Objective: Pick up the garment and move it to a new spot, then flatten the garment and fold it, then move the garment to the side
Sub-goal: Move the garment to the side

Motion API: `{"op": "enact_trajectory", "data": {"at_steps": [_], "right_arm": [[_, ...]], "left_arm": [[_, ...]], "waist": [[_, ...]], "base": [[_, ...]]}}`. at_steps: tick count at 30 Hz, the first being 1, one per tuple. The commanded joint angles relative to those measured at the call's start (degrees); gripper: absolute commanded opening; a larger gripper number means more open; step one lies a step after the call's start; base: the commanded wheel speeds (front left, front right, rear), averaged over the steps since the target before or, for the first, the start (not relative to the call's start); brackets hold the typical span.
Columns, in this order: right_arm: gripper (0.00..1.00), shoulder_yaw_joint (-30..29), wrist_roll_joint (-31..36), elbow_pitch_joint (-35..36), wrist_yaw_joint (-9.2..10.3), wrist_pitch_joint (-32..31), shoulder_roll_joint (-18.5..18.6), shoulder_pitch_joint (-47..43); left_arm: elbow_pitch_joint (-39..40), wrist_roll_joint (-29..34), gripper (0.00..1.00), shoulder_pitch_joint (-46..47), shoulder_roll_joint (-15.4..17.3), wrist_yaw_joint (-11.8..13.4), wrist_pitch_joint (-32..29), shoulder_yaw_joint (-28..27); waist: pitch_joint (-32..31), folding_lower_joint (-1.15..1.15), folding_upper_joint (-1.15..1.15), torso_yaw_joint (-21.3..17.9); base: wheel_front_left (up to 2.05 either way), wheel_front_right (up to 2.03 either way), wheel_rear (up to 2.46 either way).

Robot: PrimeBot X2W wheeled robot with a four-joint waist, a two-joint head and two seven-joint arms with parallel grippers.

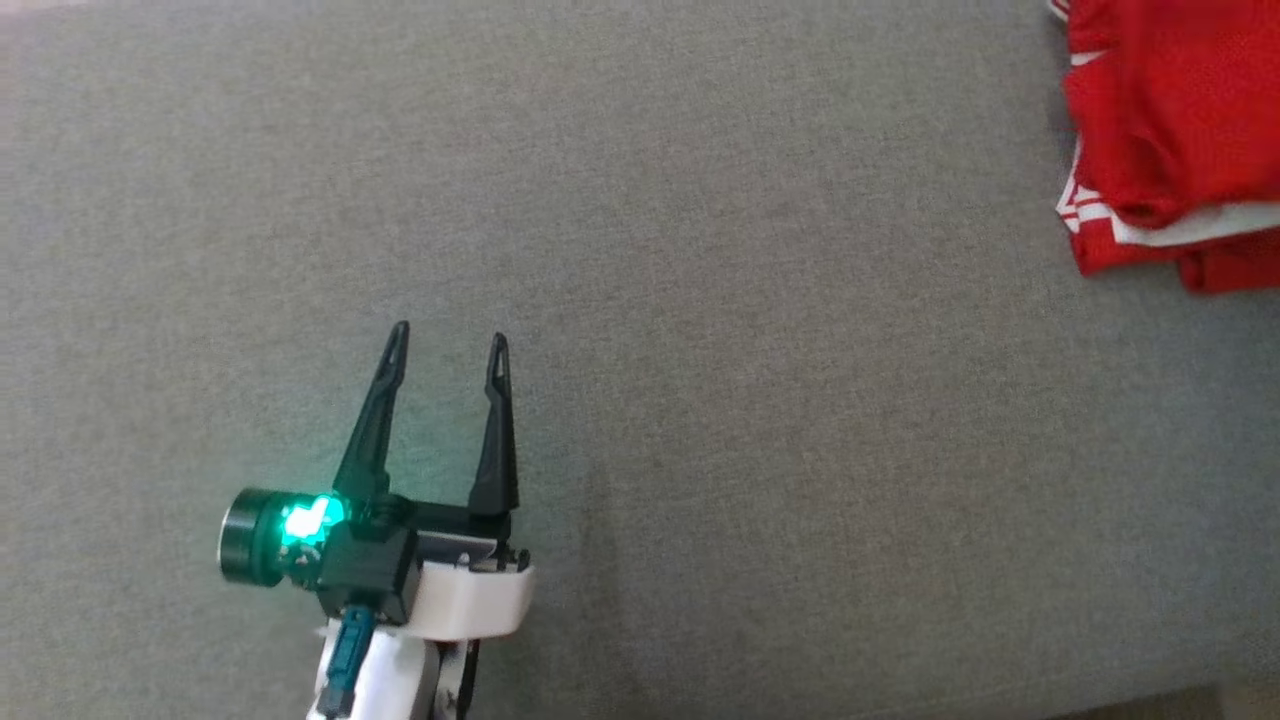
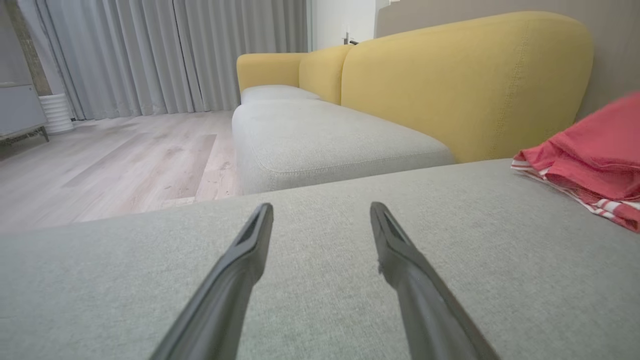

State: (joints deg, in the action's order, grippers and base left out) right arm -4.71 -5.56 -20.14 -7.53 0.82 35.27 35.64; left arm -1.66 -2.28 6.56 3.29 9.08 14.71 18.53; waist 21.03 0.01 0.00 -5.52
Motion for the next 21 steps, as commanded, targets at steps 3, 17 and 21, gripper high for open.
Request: {"op": "enact_trajectory", "data": {"at_steps": [3,17,21], "right_arm": [[1.00,-2.76,5.05,5.13,0.04,1.47,-7.28,-5.17],[1.00,12.64,-0.96,-2.64,0.04,14.01,-27.54,-24.46],[1.00,14.31,-2.82,2.00,0.04,14.15,-29.34,-29.65]], "left_arm": [[1.46,-0.18,1.00,0.85,0.09,0.94,0.29,-2.23],[-0.73,-6.41,1.00,-7.22,-0.37,1.57,0.29,-5.25],[-0.33,-6.21,1.00,-9.98,-0.39,1.17,0.29,-6.35]], "waist": [[-2.68,-0.01,0.00,1.43],[-20.04,-0.01,0.00,7.07],[-22.61,-0.01,0.00,8.24]], "base": [[0.00,0.00,0.00],[0.00,0.00,0.00],[0.00,0.00,0.00]]}}
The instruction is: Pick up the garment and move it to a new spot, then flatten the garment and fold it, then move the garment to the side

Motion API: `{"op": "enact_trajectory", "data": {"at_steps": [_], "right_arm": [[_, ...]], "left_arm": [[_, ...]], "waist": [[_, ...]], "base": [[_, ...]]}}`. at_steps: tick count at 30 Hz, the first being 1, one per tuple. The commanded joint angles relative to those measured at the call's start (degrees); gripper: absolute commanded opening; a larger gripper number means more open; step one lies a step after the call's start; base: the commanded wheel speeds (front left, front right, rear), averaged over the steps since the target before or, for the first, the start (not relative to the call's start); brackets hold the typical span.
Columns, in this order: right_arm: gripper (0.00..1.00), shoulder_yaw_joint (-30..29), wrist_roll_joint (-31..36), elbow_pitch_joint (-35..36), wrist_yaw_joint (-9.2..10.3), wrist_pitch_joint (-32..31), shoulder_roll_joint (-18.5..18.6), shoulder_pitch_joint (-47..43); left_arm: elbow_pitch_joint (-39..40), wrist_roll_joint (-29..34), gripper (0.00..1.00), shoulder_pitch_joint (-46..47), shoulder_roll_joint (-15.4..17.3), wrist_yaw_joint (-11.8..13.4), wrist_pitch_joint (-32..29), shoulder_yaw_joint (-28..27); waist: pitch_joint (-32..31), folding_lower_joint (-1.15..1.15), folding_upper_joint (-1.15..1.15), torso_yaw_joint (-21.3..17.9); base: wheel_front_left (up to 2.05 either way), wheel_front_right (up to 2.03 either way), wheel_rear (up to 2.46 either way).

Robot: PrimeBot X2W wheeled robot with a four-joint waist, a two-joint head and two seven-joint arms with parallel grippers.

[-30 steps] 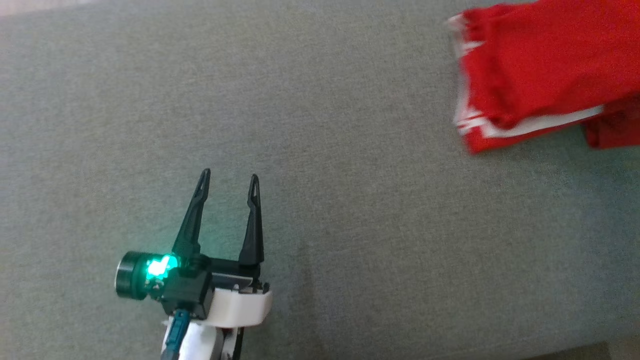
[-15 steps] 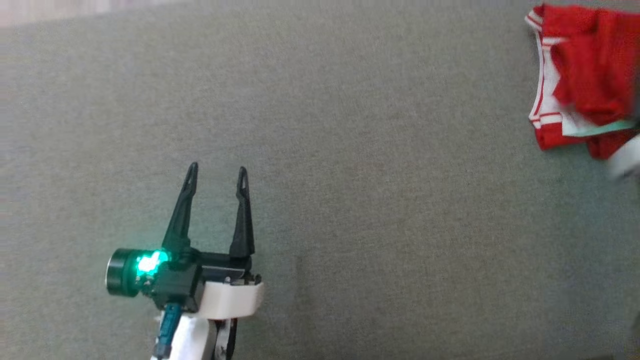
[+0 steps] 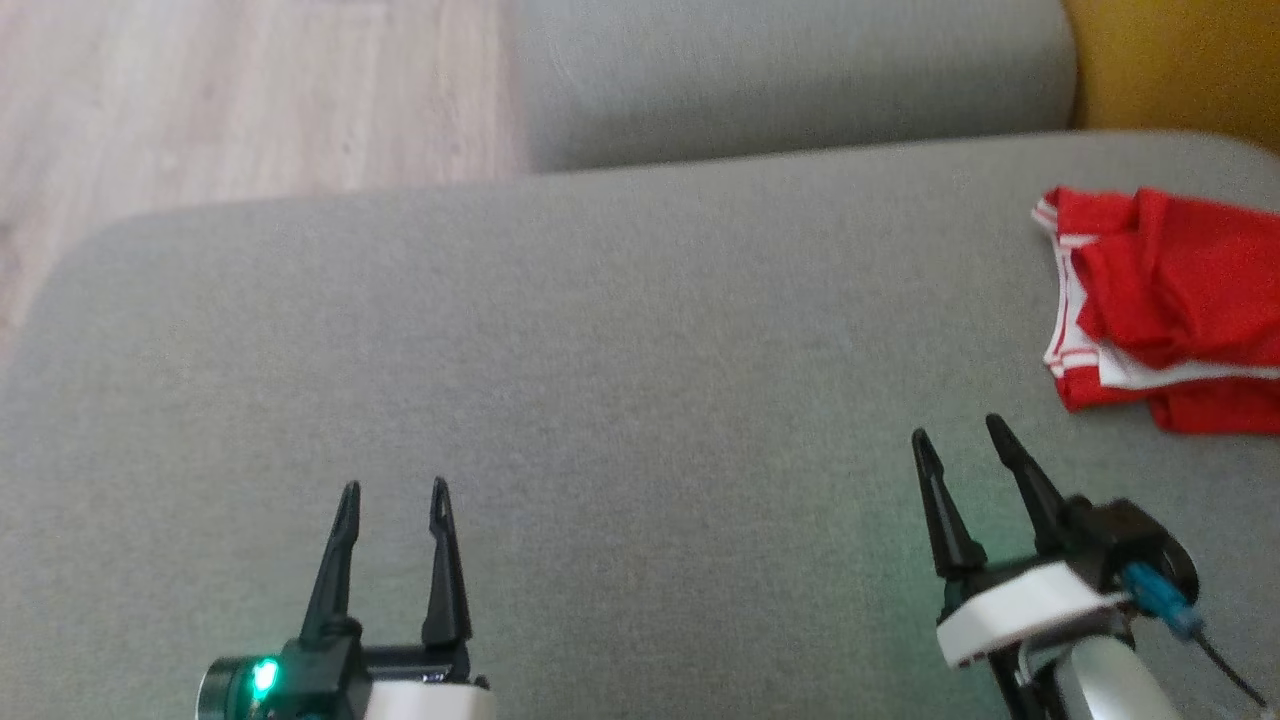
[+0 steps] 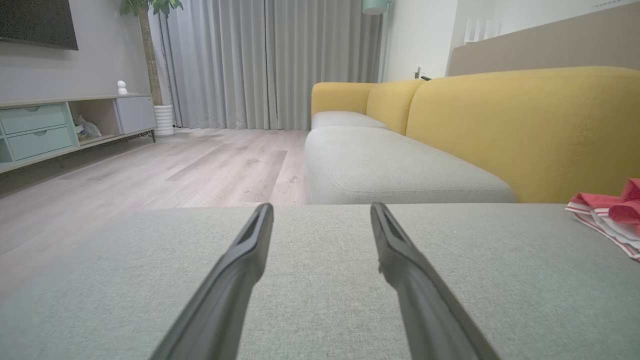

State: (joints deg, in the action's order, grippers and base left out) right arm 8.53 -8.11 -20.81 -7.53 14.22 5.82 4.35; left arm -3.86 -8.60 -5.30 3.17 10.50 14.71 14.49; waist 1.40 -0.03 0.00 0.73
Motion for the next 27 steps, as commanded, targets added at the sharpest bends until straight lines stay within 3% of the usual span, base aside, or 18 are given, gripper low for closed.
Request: {"op": "enact_trajectory", "data": {"at_steps": [1,9,25,26,27], "right_arm": [[1.00,0.94,-0.54,4.09,0.04,0.75,-0.28,0.21],[1.00,0.17,0.24,9.67,0.04,0.77,-2.02,-7.35],[1.00,-2.57,0.83,9.83,0.04,0.77,-2.69,-7.34],[0.00,-3.58,0.56,8.07,0.00,0.14,-2.85,-9.78],[0.00,-3.50,0.55,7.42,0.00,0.12,-2.86,-9.86]], "left_arm": [[1.95,0.10,1.00,1.32,-0.27,-0.39,0.29,-2.64],[2.87,0.34,1.00,-2.01,-0.28,-0.85,0.29,-4.41],[1.95,1.64,1.00,-1.96,-0.29,-1.22,0.29,-4.37],[0.35,1.39,0.00,-4.55,0.01,-1.11,0.00,-2.36],[-0.30,1.43,0.00,-4.61,0.01,-1.10,-0.02,-2.26]], "waist": [[-3.49,0.03,0.00,2.19],[-5.20,0.03,0.00,2.80],[-5.10,0.03,0.00,2.83],[-5.09,0.03,0.00,2.82],[-5.09,0.03,0.00,2.82]], "base": [[0.00,0.00,0.00],[0.00,0.00,0.00],[0.00,0.00,0.00],[0.00,0.00,0.00],[0.00,0.00,0.00]]}}
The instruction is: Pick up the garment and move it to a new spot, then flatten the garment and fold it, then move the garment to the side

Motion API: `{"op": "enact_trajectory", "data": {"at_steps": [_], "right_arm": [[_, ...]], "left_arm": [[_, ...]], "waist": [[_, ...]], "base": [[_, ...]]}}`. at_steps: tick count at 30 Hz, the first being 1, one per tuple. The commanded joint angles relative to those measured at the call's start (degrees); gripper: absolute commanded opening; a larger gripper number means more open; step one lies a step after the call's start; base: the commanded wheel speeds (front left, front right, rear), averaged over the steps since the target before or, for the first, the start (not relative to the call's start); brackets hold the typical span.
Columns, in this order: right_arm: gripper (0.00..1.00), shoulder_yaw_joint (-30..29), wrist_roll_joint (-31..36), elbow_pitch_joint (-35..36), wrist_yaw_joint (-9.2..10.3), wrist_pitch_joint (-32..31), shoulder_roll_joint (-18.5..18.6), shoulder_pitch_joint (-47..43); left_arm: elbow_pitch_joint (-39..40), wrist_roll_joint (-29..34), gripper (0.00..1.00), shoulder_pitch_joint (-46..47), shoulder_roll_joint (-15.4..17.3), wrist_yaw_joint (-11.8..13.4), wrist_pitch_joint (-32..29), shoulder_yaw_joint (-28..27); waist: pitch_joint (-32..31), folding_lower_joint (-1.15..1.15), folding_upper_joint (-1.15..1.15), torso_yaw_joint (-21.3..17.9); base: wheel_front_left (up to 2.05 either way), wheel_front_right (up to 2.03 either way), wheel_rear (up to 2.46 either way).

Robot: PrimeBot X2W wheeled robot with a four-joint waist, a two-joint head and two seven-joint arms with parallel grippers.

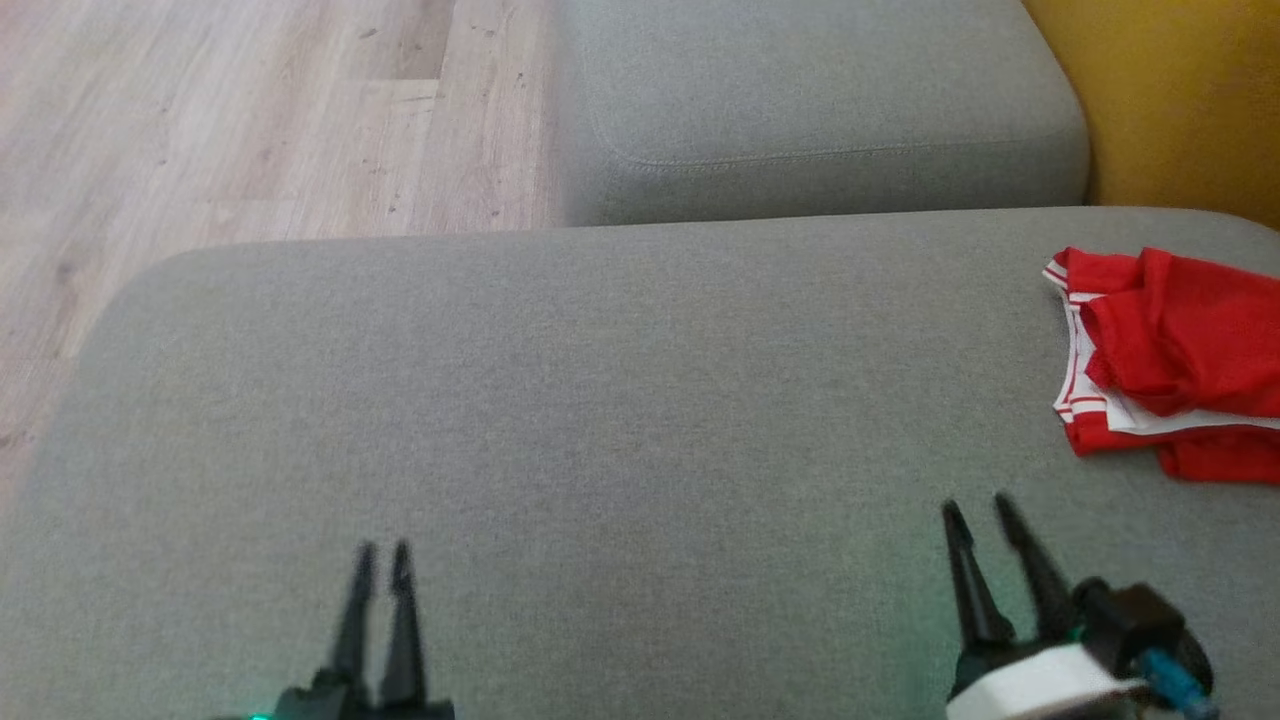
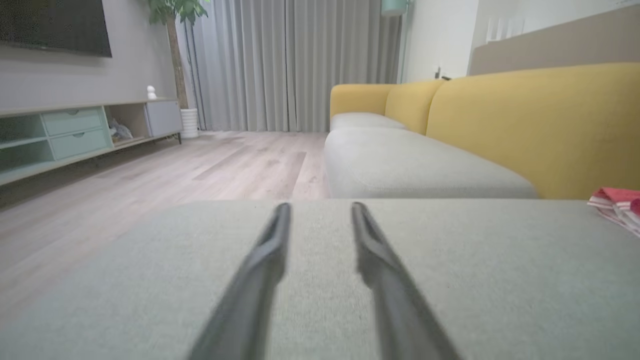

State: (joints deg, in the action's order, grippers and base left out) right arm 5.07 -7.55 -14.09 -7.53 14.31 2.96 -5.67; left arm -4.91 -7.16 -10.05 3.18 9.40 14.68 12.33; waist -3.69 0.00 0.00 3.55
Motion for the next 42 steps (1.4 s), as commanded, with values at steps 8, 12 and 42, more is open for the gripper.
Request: {"op": "enact_trajectory", "data": {"at_steps": [8,12,42], "right_arm": [[0.00,-0.20,-4.05,-1.32,0.00,-0.76,0.07,-0.22],[0.00,-0.42,-6.92,-1.32,0.00,-1.31,0.21,0.22],[0.00,-2.33,-27.21,-0.98,0.01,-5.49,0.80,3.12]], "left_arm": [[-1.21,-4.14,0.00,-0.15,0.22,-0.51,-0.61,-0.33],[-1.59,-7.09,0.00,0.44,0.40,-1.11,-1.13,-0.72],[-3.91,-27.88,0.00,4.58,1.26,-5.22,-5.06,-3.84]], "waist": [[0.20,0.00,0.00,-0.17],[0.32,0.00,0.00,-0.28],[1.20,0.00,0.00,-1.10]], "base": [[0.00,0.00,0.00],[0.00,0.00,0.00],[0.00,0.00,0.00]]}}
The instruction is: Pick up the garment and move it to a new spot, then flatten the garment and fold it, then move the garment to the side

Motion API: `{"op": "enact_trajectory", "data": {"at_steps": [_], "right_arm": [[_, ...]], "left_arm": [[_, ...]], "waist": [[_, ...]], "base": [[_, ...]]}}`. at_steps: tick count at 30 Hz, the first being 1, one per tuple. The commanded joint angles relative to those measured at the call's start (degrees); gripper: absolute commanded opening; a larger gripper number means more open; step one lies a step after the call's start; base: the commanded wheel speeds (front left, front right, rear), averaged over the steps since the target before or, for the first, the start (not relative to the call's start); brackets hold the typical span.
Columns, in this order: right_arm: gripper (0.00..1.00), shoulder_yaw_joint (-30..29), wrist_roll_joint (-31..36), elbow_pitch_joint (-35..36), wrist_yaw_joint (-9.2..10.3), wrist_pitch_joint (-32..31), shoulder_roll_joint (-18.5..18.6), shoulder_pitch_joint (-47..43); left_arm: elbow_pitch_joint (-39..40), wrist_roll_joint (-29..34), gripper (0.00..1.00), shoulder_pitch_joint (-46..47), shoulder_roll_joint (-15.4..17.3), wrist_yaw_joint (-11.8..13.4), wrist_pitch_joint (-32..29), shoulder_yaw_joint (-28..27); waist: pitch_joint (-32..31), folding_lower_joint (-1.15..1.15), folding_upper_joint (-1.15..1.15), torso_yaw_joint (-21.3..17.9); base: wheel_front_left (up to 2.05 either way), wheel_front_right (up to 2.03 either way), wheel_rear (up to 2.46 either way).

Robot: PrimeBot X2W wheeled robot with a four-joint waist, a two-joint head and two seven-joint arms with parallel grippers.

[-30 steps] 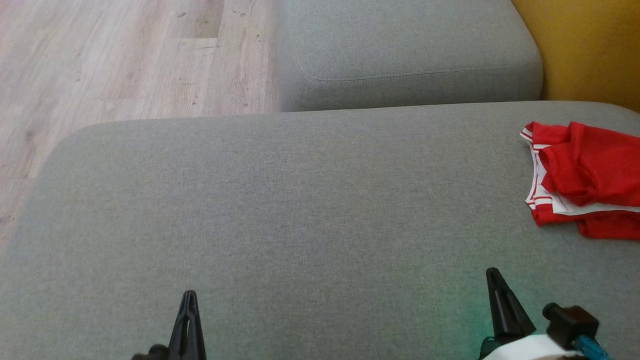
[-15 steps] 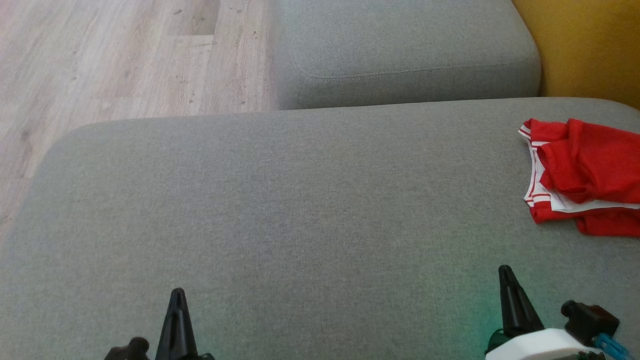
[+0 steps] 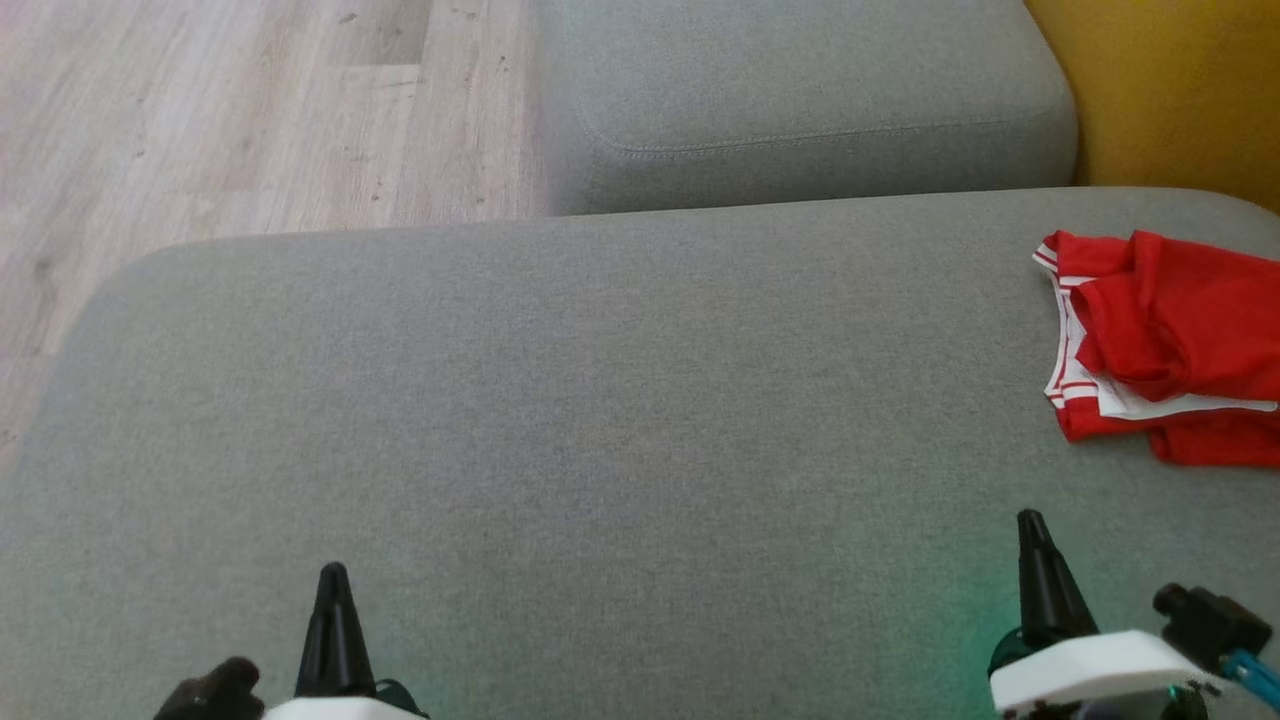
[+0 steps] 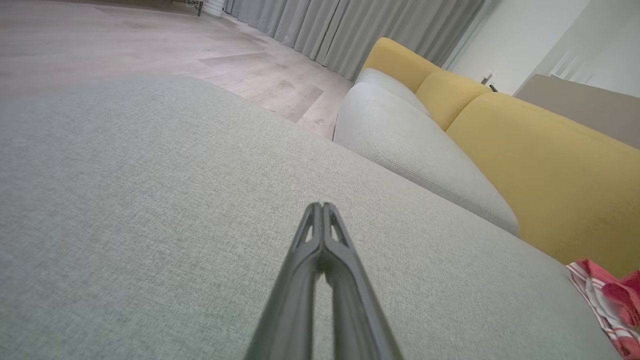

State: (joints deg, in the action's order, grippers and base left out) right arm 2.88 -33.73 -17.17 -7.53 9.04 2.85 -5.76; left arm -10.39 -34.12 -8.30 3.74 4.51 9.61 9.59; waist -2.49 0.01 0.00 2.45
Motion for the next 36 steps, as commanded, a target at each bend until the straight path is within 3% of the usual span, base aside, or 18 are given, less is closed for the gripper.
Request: {"op": "enact_trajectory", "data": {"at_steps": [1,36], "right_arm": [[0.00,-0.22,-1.72,2.11,0.01,-0.37,0.92,3.31],[0.00,-3.24,-26.34,2.60,0.03,-6.07,1.16,6.87]], "left_arm": [[1.52,-1.62,0.00,2.96,0.72,-0.47,-0.13,-1.21],[-0.53,-26.58,0.00,7.68,1.05,-5.33,-5.74,-6.10]], "waist": [[0.04,0.00,0.00,-0.03],[1.15,-0.01,0.00,-1.05]], "base": [[0.00,0.00,0.00],[0.00,0.00,0.00]]}}
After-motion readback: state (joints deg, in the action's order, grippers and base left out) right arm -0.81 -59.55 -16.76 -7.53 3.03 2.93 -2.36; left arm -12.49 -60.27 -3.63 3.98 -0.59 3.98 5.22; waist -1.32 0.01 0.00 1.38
